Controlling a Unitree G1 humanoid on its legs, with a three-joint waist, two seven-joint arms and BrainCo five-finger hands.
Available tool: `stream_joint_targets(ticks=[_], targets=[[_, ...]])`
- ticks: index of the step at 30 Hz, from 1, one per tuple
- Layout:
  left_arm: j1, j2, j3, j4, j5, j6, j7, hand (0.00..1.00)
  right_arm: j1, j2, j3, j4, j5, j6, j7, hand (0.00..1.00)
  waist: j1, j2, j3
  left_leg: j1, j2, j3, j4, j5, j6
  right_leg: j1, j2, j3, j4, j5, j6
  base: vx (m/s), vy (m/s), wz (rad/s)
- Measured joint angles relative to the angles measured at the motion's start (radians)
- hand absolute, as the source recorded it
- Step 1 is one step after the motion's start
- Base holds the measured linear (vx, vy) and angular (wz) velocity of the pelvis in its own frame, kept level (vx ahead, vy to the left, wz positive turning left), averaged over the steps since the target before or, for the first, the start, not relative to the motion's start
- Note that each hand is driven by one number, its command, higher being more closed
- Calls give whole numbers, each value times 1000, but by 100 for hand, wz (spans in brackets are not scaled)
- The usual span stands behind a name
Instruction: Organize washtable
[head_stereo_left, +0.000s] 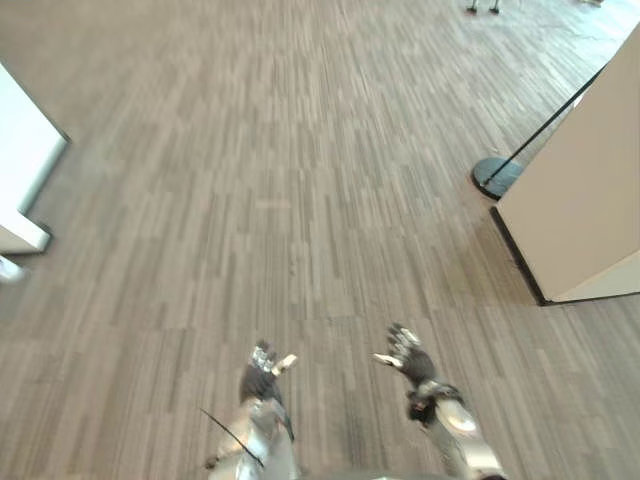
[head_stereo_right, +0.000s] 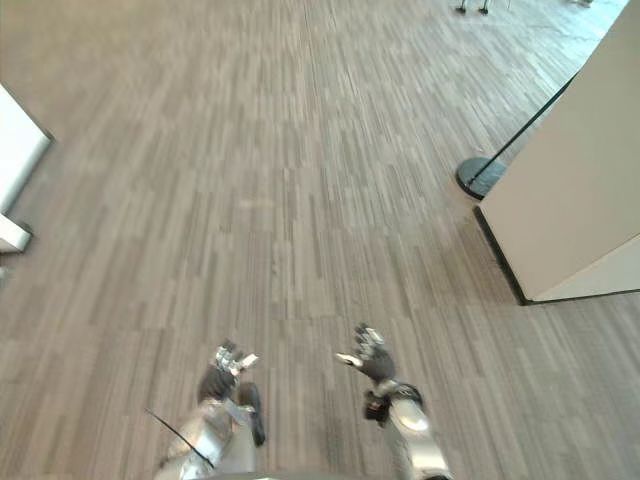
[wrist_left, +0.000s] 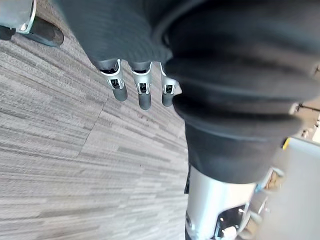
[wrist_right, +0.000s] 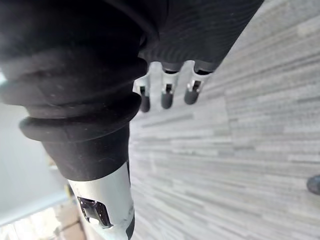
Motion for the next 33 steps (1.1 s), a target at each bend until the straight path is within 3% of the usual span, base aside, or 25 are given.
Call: stream_joint_targets(ticks=[2,3,4,5,6,7,8,10,12,13,14,15,16,18,19,20,22,24,25,27,28,30,31,32,33], targets=[[8,-8,-2,-4,-1,0,-2,0,1,0,2,2,-1,1,1,0,-6,-8,-3,59,-27,31,10,-73,5,-115,-87,33,293,29,-44,350,303,-16],[11,-7,-1,-4,-6,0,-2,0,3,1,1,3,-1,2,1,0,-6,-22,-8,90,-46,59,7,-100,14,-181,-142,41,432,88,-104,421,326,-8],[12,2,-1,-5,-16,1,-1,0,3,9,1,6,0,2,1,0,-8,-32,-12,140,-80,84,-11,-131,26,-248,-214,41,564,227,-132,364,225,-14],[18,8,-3,-15,-16,3,-1,0,-3,17,-6,16,0,3,1,0,-7,-27,-7,190,-94,96,-38,-150,36,-291,-248,46,667,254,-140,380,137,-26],[27,29,3,-29,-16,1,3,0,-15,42,-4,32,-1,4,3,0,-8,-26,-4,267,-109,107,-89,-169,33,-368,-244,41,842,147,-143,407,59,-27],[26,38,2,-31,-16,1,4,0,-16,46,1,32,-1,4,4,0,-7,-22,0,314,-117,116,-126,-169,31,-397,-235,26,903,88,-158,519,41,-24],[25,41,-10,-45,-16,0,6,0,-15,41,6,25,-1,4,10,0,-13,-6,6,423,-145,128,-229,-163,23,-459,-207,-45,954,-24,-182,454,43,-8],[10,40,-51,-59,-13,-6,-2,0,-15,15,6,16,-2,4,8,0,-40,13,6,501,-160,127,-303,-163,18,-549,-194,-152,836,-101,-202,462,30,35],[-25,36,-92,-58,-1,-7,-10,0,-16,-26,4,-6,-6,4,7,0,-57,26,13,545,-164,105,-339,-174,-25,-610,-185,-242,504,-74,-206,490,-54,61],[-41,35,-98,-57,10,-7,-21,0,-15,-39,3,-10,-15,4,6,0,-58,23,12,577,-165,101,-361,-190,-66,-605,-151,-291,188,26,-197,433,-102,47],[-45,36,-98,-56,15,-7,-23,0,-10,-41,3,-11,-20,4,4,0,-62,13,9,606,-169,94,-377,-198,-82,-591,-135,-313,39,79,-201,584,-143,52],[-69,26,-96,-15,22,-6,-22,0,6,-50,2,-6,-24,5,3,0,-66,18,-3,663,-170,72,-409,-201,-117,-559,-116,-317,-17,286,-262,734,-116,27],[-97,-11,-101,21,25,-5,-21,0,-8,-80,-18,0,-29,9,0,0,-63,78,-6,675,-149,68,-437,-184,-117,-570,-113,-339,51,266,-263,714,-90,19],[-120,-41,-121,35,30,-5,-22,0,-21,-88,-65,-1,-38,11,-4,0,-80,108,-4,674,-133,66,-402,-103,-98,-574,-129,-331,164,168,-255,549,-64,16],[-121,-46,-139,36,31,-6,-24,0,-11,-88,-71,-1,-39,13,-3,0,-77,100,-3,654,-108,36,-264,-63,-115,-550,-141,-315,230,99,-237,570,-136,12],[-123,-49,-146,40,31,-6,-23,0,-5,-95,-76,-1,-40,14,-3,0,-80,102,-2,623,-77,12,-144,-33,-162,-518,-138,-320,246,69,-226,474,-128,-11],[-114,-55,-168,77,30,-4,-23,0,8,-94,-74,-2,-28,14,-5,0,-76,115,-5,445,65,-17,344,204,-214,-398,-99,-330,222,5,-197,644,-51,-25],[-106,-53,-170,78,21,1,-22,0,2,-102,-84,-8,1,12,-25,0,-63,148,-3,289,166,24,685,161,-200,-317,-29,-302,140,-1,-188,563,88,-60],[-95,-43,-164,78,21,1,-22,0,1,-101,-81,-12,2,12,-38,0,-61,148,-1,210,177,57,758,100,-141,-269,-9,-272,89,0,-189,455,143,-65],[-87,-24,-156,76,21,2,-23,0,-8,-94,-76,-18,2,12,-42,0,-51,136,7,93,174,117,727,8,-53,-213,-3,-222,33,-6,-180,373,192,-50],[-86,-18,-156,75,21,2,-23,0,-12,-93,-71,-23,2,12,-42,0,-44,132,10,57,173,132,681,-21,-38,-198,-4,-208,19,-15,-166,475,356,-79],[-70,-1,-146,66,22,3,-24,0,-31,-87,-28,-52,2,8,-41,0,-29,130,12,-1,137,142,248,-52,-22,-152,-17,-169,-24,-39,-103,430,429,-93],[-54,-11,-127,57,22,3,-24,0,-40,-94,-7,-72,1,4,-40,0,-27,158,4,21,101,109,-11,11,4,-134,-10,-144,-38,-42,-40,418,424,-71],[-58,12,-104,70,21,11,-19,0,-44,-59,16,-63,0,3,-40,0,-35,98,4,64,61,175,-31,-2,27,-127,-39,-97,-33,-46,24,430,365,-43],[-65,14,-82,66,20,10,-18,0,-48,-55,34,-69,-1,2,-37,0,-36,78,5,71,42,179,-46,12,22,-137,-40,-98,-19,-50,14,498,227,-28]])
